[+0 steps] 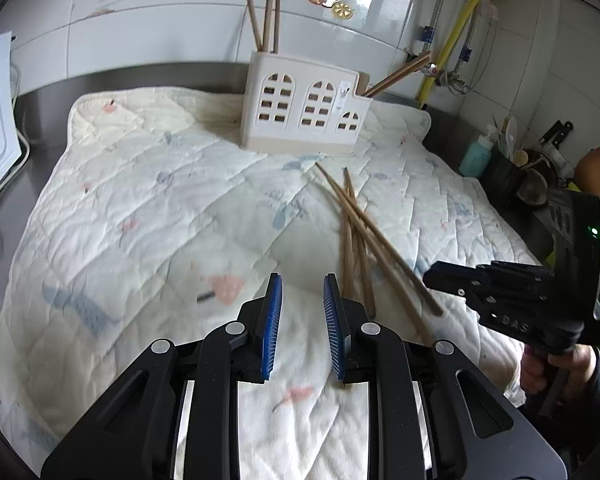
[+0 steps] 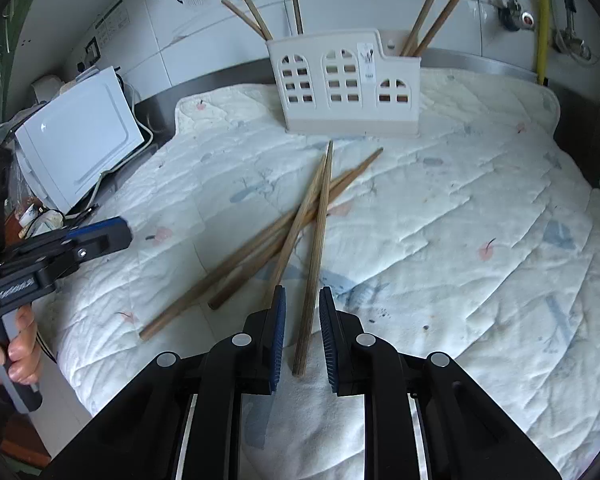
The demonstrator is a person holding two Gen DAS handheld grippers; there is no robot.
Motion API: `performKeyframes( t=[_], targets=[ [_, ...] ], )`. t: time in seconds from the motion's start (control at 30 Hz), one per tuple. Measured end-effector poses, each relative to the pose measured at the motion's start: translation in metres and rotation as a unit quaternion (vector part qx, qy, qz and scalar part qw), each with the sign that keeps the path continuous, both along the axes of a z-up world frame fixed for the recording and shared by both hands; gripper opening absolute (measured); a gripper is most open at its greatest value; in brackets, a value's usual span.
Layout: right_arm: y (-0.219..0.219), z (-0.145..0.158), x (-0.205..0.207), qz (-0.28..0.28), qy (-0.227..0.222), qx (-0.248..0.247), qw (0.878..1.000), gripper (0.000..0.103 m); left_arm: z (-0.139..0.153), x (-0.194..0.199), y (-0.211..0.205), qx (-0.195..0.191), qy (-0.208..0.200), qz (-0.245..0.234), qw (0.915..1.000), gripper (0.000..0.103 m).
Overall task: Organize utensils
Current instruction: 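Move the left tool back to the mat while the right tool closes on a chopstick, then close the left tool on a chopstick while the right tool lifts its own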
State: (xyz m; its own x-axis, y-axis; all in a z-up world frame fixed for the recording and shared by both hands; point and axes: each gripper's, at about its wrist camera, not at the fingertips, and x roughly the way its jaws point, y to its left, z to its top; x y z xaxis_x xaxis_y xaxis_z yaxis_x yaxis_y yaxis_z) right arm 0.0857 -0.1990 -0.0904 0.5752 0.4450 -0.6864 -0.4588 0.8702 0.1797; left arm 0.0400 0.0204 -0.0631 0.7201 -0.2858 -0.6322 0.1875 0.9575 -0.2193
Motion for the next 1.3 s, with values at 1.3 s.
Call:
performKeyframes(
  t=[1.3],
  targets=[
    [-0.052, 0.015, -0.025, -0.045, -0.031, 0.056, 0.997, 0.006, -0.026, -0.012, -0.109, -0.020, 0.028, 0.013, 0.9993, 0.035]
  ],
)
